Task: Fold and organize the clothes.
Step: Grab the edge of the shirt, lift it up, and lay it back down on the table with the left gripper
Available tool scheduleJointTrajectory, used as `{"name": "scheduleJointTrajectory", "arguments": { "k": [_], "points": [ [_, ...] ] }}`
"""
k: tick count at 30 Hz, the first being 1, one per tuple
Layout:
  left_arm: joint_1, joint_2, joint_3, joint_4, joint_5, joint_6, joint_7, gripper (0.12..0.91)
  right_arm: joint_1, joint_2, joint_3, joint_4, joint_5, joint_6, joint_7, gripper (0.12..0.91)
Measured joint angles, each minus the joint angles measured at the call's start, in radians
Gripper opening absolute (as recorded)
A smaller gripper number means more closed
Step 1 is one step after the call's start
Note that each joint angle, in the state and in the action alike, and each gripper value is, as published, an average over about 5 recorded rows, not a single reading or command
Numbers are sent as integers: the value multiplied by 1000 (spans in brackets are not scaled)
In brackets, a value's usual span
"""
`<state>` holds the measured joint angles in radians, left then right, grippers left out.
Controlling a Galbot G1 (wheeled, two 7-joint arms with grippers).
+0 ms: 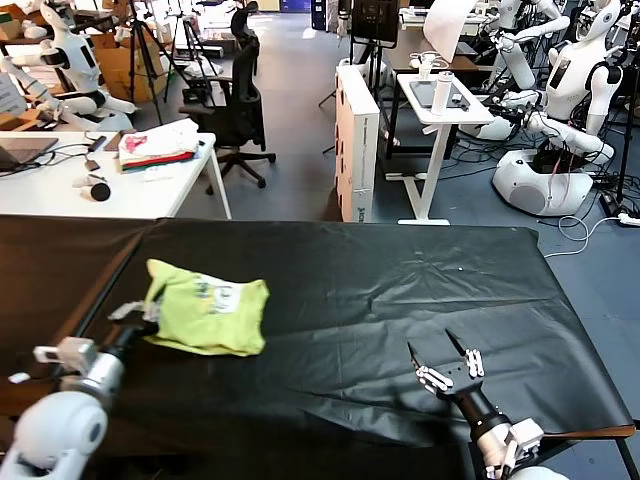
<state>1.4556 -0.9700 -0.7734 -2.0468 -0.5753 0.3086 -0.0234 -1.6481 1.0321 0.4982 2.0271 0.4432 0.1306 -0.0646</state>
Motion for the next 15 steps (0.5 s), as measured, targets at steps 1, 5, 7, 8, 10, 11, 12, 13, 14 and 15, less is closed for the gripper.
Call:
{"name": "scheduleJointTrajectory", "arguments": {
  "k": [1, 5, 7, 8, 10, 11, 12, 13, 14, 15],
  "points": [
    [5, 15, -14, -17, -11, 12, -10, 226, 0, 2, 0, 0, 0, 0, 0, 907],
    [-2, 33, -27, -98, -83, 66, -68, 226, -4, 11, 2, -1, -7, -1, 2, 907],
    [-16, 13, -1, -145, -133, 100, -108, 226, -8, 15, 5, 0, -15, -3, 3, 907],
    [-25, -4, 21, -166, -158, 116, -131, 226, -11, 17, 8, 1, -19, -4, 4, 907],
    [-46, -52, 81, -198, -195, 138, -170, 226, -18, 22, 14, 3, -27, -6, 5, 907],
    [-58, -83, 118, -206, -202, 143, -182, 226, -22, 24, 17, 3, -30, -7, 5, 907],
    [-70, -117, 158, -209, -201, 144, -188, 226, -26, 27, 20, 4, -34, -8, 6, 907],
    [-82, -155, 200, -204, -191, 142, -186, 226, -30, 29, 23, 6, -38, -9, 6, 907],
    [-94, -197, 244, -193, -175, 137, -177, 226, -34, 31, 25, 8, -41, -11, 7, 907],
    [-105, -238, 285, -175, -155, 131, -166, 226, -37, 32, 26, 11, -44, -14, 7, 907]
  ]
}}
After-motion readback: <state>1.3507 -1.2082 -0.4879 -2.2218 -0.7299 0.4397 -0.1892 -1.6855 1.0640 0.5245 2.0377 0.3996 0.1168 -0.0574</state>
